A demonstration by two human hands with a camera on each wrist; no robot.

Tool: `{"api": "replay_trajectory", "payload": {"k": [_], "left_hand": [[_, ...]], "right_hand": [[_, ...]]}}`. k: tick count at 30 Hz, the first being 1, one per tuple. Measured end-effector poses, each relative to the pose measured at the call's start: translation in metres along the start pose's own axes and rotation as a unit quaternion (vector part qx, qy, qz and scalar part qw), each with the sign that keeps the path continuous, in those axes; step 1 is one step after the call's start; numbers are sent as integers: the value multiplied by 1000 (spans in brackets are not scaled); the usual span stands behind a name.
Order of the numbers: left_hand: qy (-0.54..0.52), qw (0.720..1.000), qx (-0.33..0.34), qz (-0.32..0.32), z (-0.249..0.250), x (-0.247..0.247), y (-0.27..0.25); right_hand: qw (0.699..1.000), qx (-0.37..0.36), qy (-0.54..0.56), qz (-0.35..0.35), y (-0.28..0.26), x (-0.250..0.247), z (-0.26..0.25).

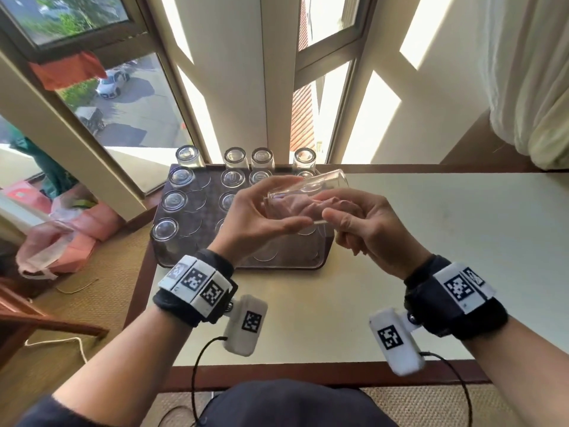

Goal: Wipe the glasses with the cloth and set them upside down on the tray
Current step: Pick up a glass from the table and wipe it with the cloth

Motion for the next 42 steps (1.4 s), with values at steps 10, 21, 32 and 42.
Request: {"api": "replay_trajectory", "payload": {"k": [10,21,32,42], "left_hand": [[-119,985,-121,-32,-15,8,-2],[-41,998,-52,-17,-10,7,10],[127,981,133,56,-7,8,4],[162,971,167,59,3,4,4]], "right_hand": [[1000,-14,6,21,1,2,7],[992,35,100,72,5,-4,12],[989,83,125,14,5,-12,1],[987,82,141,4,5,-12,7]]}}
Point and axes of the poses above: each hand's wrist, its own y-axis towards the middle knuckle, its own x-axis out of the palm, z = x × y, the point moved 1 cm from there along y, towards the middle knuckle, and after that the axes turned 8 degrees about y, right-handed, at the moved point
